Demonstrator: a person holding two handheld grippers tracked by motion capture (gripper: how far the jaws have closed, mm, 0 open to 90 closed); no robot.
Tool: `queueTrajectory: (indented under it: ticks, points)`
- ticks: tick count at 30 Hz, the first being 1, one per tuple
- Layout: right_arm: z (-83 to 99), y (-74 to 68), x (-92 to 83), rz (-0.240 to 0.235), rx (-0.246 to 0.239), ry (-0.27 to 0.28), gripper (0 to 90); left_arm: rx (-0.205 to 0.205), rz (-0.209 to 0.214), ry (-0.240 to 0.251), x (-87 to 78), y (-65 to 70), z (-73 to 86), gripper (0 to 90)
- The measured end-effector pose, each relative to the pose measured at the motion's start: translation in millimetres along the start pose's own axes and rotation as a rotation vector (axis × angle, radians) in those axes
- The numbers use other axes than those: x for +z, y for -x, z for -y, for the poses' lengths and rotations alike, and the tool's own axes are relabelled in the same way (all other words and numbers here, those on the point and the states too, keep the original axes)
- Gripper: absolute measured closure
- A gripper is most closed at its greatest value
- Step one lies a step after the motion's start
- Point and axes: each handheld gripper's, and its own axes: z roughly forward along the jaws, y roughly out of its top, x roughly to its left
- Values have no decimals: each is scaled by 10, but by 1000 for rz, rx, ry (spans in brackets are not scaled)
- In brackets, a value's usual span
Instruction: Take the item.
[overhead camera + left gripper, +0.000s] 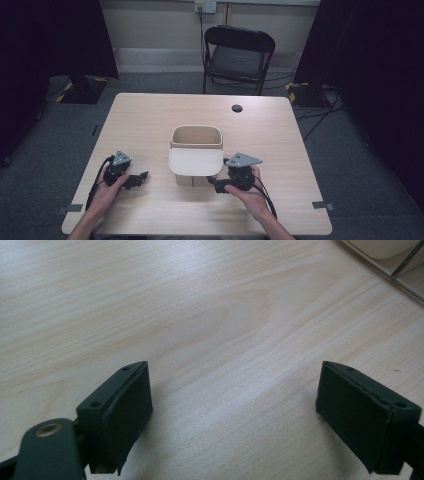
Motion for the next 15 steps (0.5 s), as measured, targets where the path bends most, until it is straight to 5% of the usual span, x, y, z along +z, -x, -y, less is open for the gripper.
queueTrajectory:
  ticks: [15]
  points:
    - [-16,-13,-18,7,-2,12,163,0,0,0,0,0,0,142]
